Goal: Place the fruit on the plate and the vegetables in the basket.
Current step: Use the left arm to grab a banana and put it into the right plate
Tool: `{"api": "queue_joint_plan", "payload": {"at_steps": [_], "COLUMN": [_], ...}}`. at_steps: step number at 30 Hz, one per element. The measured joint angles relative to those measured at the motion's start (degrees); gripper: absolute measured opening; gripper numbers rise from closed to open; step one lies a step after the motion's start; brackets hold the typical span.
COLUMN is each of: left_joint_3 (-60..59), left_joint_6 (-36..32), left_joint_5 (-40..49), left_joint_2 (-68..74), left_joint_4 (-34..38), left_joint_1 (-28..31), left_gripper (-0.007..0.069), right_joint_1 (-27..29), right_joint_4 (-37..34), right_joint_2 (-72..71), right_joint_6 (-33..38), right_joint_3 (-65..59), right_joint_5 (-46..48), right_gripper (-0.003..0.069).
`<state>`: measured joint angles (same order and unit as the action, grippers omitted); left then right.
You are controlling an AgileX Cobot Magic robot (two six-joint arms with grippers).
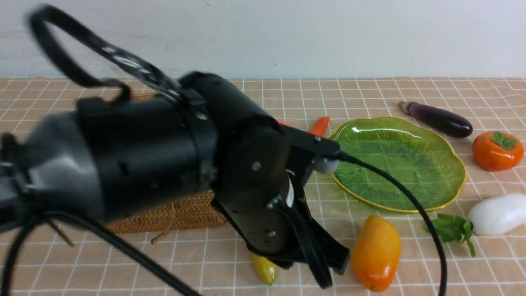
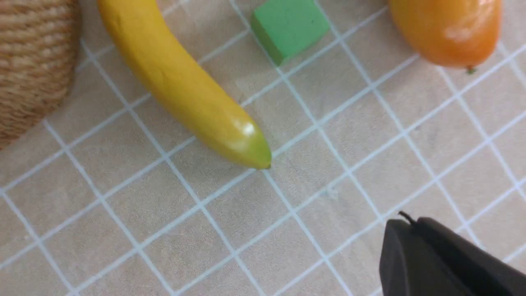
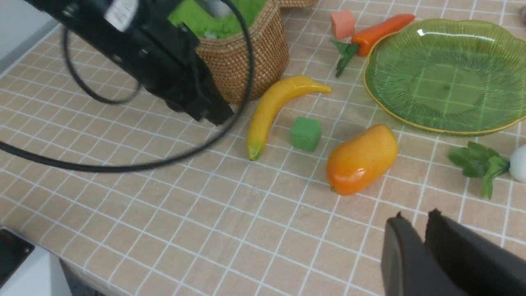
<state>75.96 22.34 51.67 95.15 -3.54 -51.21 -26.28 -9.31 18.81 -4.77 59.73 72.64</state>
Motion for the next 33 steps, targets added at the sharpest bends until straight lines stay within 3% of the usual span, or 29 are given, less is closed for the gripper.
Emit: {"api": "queue_joint_plan", "payload": {"at_steps": [4,5,8,9,11,16,26,33], "left_joint_3": [1.14,1.14,1.61,1.61,1.73,1.73,1.73,1.85], "left_joint_6": [8.03,8.54,19.59,20.19,27.65,36.91,39.92,40.33], "left_joint_5": [-1.19,-1.27,-3.19,-3.27,-4.13,-8.31,-8.80,-6.96], "left_joint_2": [8.49,9.04,12.88,13.08,15.32,18.94,21.66,21.70], "left_joint_4": [-6.31,-7.00,-14.27,-14.77,-22.19,-30.87,-31.52,-30.75], "left_joint_1": [0.43,0.44,0.62,0.62,0.62,0.74,0.67,0.67], "left_gripper": [0.0229,0.0239,0.0412,0.0412,0.0479,0.0465,0.0307,0.0304], "right_joint_1": [0.00,0.00,0.00,0.00,0.00,0.00,0.00,0.00], "right_joint_4": [-2.41,-2.57,-3.49,-3.49,-3.49,-3.73,-5.47,-5.65], "right_joint_2": [0.00,0.00,-0.01,-0.01,-0.01,-0.01,-0.01,-0.01], "right_joint_6": [2.67,2.84,4.23,4.23,4.77,4.77,4.77,4.77], "right_joint_3": [-0.29,-0.29,-0.35,-0.35,-0.35,-0.35,-0.36,-0.36], "right_joint_5": [0.00,0.00,0.00,0.00,0.00,0.00,0.00,0.00], "right_gripper": [0.0098,0.0099,0.0101,0.0101,0.0103,0.0104,0.0107,0.0111]}}
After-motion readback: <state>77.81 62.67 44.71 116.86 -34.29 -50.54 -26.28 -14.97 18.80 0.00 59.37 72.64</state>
